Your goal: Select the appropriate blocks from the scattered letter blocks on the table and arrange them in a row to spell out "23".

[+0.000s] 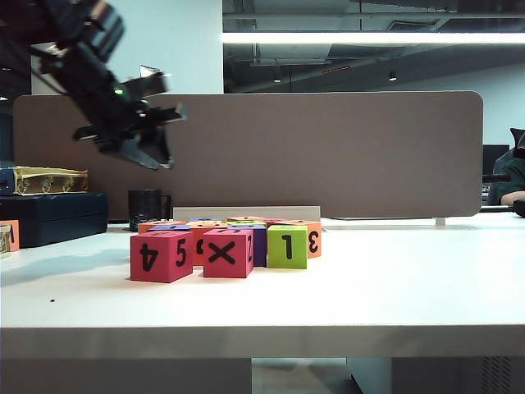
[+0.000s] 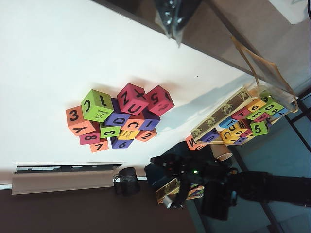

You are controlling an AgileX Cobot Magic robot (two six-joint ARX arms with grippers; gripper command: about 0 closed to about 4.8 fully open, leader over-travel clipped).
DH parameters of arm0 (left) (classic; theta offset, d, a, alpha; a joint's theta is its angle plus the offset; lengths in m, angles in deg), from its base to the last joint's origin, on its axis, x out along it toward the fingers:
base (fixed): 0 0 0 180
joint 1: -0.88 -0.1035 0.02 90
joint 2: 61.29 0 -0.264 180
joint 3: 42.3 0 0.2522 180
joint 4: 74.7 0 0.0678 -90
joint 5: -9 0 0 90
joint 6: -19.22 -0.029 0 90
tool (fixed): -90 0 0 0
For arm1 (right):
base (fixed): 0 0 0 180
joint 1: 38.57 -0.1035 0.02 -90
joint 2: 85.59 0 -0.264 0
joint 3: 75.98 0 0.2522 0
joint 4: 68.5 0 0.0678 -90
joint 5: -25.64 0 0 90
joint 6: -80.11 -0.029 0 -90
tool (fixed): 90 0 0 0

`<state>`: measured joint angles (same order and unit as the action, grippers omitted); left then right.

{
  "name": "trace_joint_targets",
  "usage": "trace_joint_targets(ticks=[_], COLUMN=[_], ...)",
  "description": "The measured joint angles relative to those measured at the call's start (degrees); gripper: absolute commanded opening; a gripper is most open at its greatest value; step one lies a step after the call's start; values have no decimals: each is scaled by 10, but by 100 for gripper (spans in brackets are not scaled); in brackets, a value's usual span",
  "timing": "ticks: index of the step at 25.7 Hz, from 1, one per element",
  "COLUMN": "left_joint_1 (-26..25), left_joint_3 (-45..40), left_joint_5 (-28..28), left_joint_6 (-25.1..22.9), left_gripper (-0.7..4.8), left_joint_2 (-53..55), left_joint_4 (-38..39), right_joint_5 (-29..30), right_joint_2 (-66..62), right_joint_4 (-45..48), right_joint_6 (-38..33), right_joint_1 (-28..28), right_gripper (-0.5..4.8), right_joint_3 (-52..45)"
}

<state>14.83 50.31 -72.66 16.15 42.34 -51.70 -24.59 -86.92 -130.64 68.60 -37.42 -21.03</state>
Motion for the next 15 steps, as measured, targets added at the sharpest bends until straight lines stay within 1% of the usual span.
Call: trace_joint_targets(ticks=[1, 2, 5, 6, 8, 11, 15], left_joint_1=[8, 14, 20, 19, 17, 16, 17], left_joint_3=[9, 17, 41, 50, 68, 86, 88], left_joint_5=[-13, -22, -41, -46, -56, -61, -61], left_joint_6=[-9, -16, -22, -22, -22, -22, -23], left_gripper=[153, 205, 395, 418, 431, 431, 431], left_joint_2=[6, 10, 28, 34, 47, 66, 85], left_joint_4=[5, 10, 14, 16, 30, 63, 97], right_joint_5=[0, 0, 0, 0, 0, 0, 0], right_joint_2=[0, 0, 0, 0, 0, 0, 0], right_joint_4=[-1, 0, -1, -1, -1, -2, -5], right_joint_6=[0, 0, 0, 0, 0, 0, 0], right_joint_1=[0, 0, 0, 0, 0, 0, 0], right_gripper=[-1, -1, -1, -1, -1, -1, -1], right_joint_3=[0, 0, 0, 0, 0, 0, 0])
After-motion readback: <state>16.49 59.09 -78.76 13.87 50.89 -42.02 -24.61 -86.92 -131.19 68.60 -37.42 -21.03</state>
